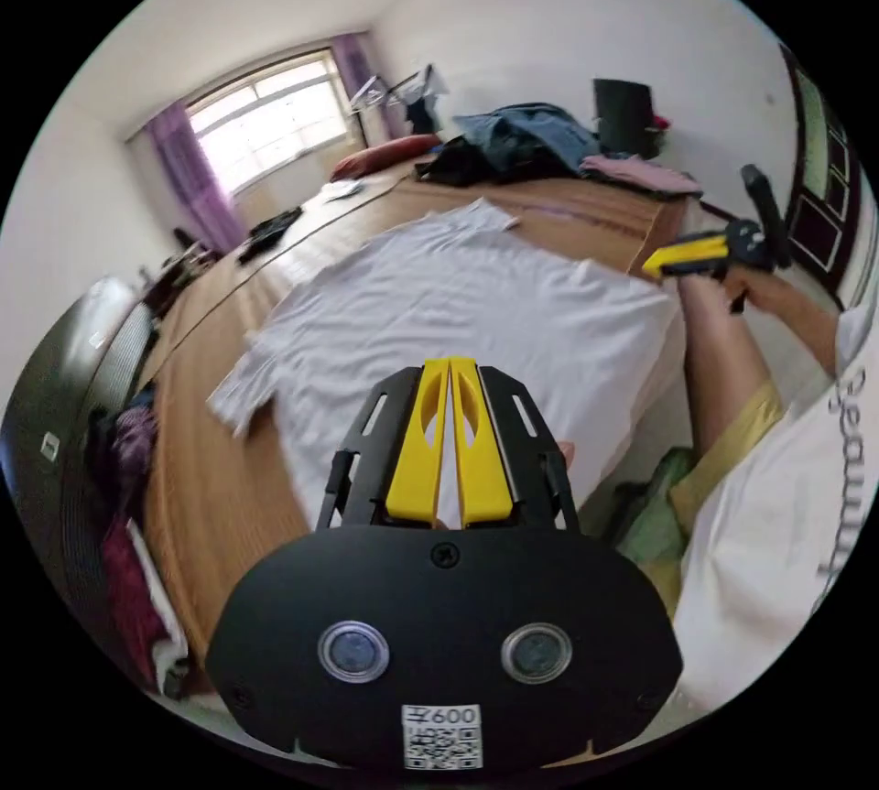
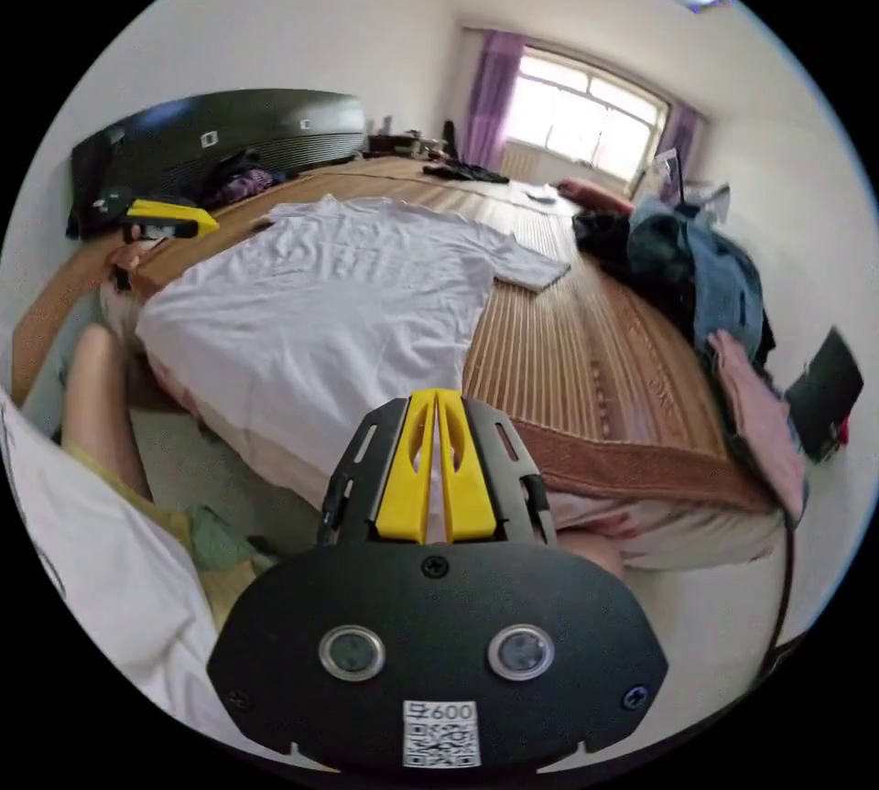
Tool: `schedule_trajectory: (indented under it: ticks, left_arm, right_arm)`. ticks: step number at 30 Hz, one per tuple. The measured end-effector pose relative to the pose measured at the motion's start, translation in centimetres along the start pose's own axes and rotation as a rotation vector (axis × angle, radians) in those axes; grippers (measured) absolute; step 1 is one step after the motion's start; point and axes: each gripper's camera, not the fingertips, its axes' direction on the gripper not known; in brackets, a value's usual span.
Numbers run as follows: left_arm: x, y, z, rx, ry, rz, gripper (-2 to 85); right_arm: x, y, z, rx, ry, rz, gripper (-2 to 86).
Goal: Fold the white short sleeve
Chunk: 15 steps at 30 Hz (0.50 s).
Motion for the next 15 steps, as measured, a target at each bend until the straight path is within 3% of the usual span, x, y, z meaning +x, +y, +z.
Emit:
schedule_trajectory:
  ticks: [3, 5, 13, 15]
  left_arm:
    - [-2.3, -10.4, 7.7, -0.087, 0.177, -0.096, 0.9]
    - [-3.4, -15.7, 11.7, -0.148, 0.195, -0.129, 0.9]
    - [-4.6, -31.9, 22.6, -0.273, 0.088, -0.065, 0.9]
    - [-4.2, -34.4, 26.2, -0.375, 0.056, -0.044, 0.9]
  right_arm:
    - [-0.4, -1.1, -1.2, 0.028, 0.040, 0.052, -0.8]
    - [-1.0, -1.6, -1.9, 0.015, 0.043, 0.036, -0.8]
    - [-1.6, -4.7, -4.1, 0.048, 0.012, 0.097, -0.8]
    - [-0.5, -6.4, -3.0, -0.070, -0.007, 0.169, -0.8]
